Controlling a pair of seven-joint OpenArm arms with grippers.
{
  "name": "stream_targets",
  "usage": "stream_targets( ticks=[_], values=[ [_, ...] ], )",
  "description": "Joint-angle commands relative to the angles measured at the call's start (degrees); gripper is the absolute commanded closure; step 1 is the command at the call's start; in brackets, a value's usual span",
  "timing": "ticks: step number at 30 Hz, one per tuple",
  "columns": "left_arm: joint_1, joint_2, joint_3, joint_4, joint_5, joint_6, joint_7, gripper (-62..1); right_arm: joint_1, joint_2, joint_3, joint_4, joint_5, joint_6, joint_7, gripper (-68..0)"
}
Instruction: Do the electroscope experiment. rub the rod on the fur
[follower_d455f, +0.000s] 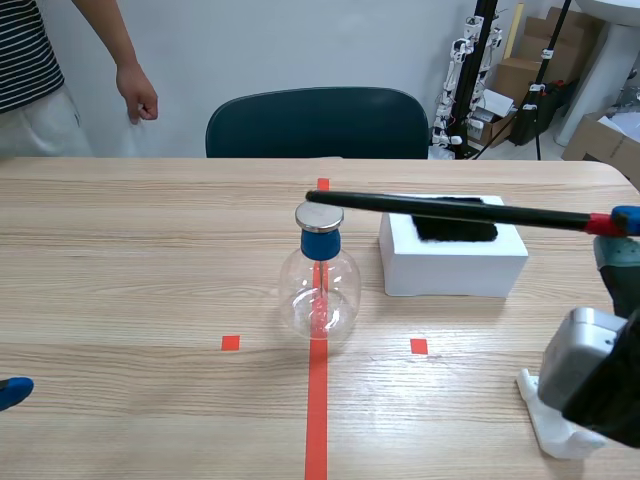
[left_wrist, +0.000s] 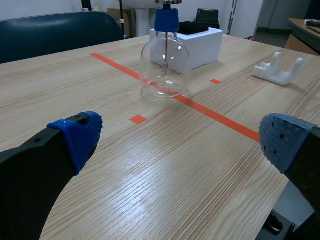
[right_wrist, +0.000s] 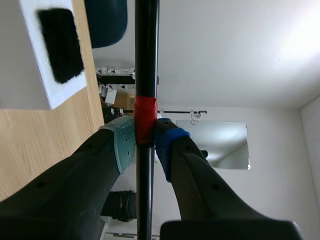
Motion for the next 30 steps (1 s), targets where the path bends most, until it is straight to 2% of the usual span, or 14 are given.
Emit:
stream_targets(
  ticks=[1, 4, 11, 14, 20, 22, 25, 30],
  values=[
    [-0.15, -0.2, -0.31, 0.42, -0.59, -0.11, -0.83, -62.3, -2.67, 0.66, -0.07, 0.66, -1.29, -0.72, 0.61, 0.0],
    [-0.15, -0.2, -0.31, 0.42, -0.57, -0.11, -0.83, -62.3, -6.71, 0.66, -0.15, 0.66, -3.28, -0.83, 1.86, 0.0],
    [-0.15, -0.2, -0.31, 0.42, -0.57, -0.11, -0.83, -62.3, -13.73, 0.68, -0.15, 0.76, -3.39, -0.85, 5.09, 0.0],
    [-0.15, -0.2, -0.31, 0.42, -0.57, -0.11, -0.83, -62.3, -15.26, 0.68, -0.15, 1.46, -0.55, -0.85, 6.51, 0.0],
    [-0.15, -0.2, -0.31, 0.42, -0.57, -0.11, -0.83, -62.3, -17.09, 0.68, -0.15, 3.39, 9.07, -0.68, 11.69, 0.0],
    [-0.15, -0.2, -0.31, 0.42, -0.57, -0.11, -0.83, -62.3, -17.07, 0.68, -0.15, 3.43, 11.32, 0.46, 13.07, 0.0],
    [-0.15, -0.2, -0.31, 0.42, -0.57, -0.11, -0.83, -62.3, -17.07, 0.68, -0.15, 3.43, 12.52, 2.27, 13.42, 0.0],
    [-0.15, -0.2, -0.31, 0.42, -0.57, -0.11, -0.83, -62.3, -17.07, 0.68, -0.15, 3.43, 12.5, 2.91, 13.44, 0.0]
  ],
)
